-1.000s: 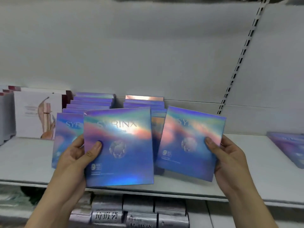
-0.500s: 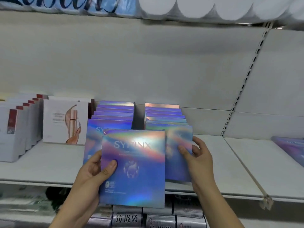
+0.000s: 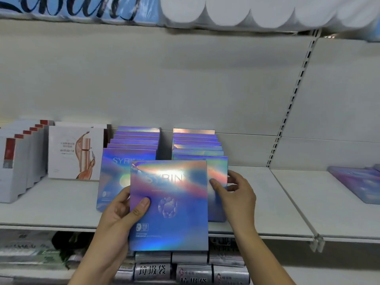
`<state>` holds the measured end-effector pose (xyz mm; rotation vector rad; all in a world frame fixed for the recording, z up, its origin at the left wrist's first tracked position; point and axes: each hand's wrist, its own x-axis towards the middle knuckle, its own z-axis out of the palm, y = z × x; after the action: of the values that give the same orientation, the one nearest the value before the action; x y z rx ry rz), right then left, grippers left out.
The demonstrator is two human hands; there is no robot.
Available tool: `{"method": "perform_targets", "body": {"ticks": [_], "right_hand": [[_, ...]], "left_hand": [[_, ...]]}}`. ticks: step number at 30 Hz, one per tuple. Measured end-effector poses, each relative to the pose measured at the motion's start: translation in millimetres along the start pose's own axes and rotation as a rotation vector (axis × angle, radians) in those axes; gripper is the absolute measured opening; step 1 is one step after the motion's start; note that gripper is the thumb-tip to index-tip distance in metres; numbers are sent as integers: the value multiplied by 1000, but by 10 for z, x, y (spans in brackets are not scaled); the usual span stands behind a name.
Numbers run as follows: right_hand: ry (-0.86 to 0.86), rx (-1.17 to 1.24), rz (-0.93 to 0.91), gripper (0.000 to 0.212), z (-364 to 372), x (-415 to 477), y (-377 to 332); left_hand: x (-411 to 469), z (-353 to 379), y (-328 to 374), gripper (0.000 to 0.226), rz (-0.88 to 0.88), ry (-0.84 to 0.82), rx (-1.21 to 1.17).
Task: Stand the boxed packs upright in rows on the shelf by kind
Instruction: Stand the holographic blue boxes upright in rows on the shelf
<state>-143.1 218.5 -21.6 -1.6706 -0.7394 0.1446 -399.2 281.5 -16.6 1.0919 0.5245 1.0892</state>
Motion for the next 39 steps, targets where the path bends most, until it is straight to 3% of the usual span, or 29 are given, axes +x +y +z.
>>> {"method": "perform_targets", "body": {"ticks": [10,13,17,19,24,29,39], "right_hand": [[-58,1,47,48,-125,-1,-31],[-40,186,16,26,-406,-33,-114],[-411,434,58,31,-735,-154,-265],[-474,440,44,34,-841,-190,-270],[-350,483,64,49,-1147,-53,-190],[-181,563,53,46,-1545,430,-21],[-179,395,130,35,-1032,1461,761]], "left_hand": [[92,298,-109,33,18,-19,24],[117,418,-117,32,10,-31,22],[171,718,-177,30,15,-71,37],[196,900,-213,29,1,-101,31],[251,1122,-242,45,-11,-141,53],[249,1073,-213,64,-5,-123,71],[122,1057,-295,51,17,-127,193]]}}
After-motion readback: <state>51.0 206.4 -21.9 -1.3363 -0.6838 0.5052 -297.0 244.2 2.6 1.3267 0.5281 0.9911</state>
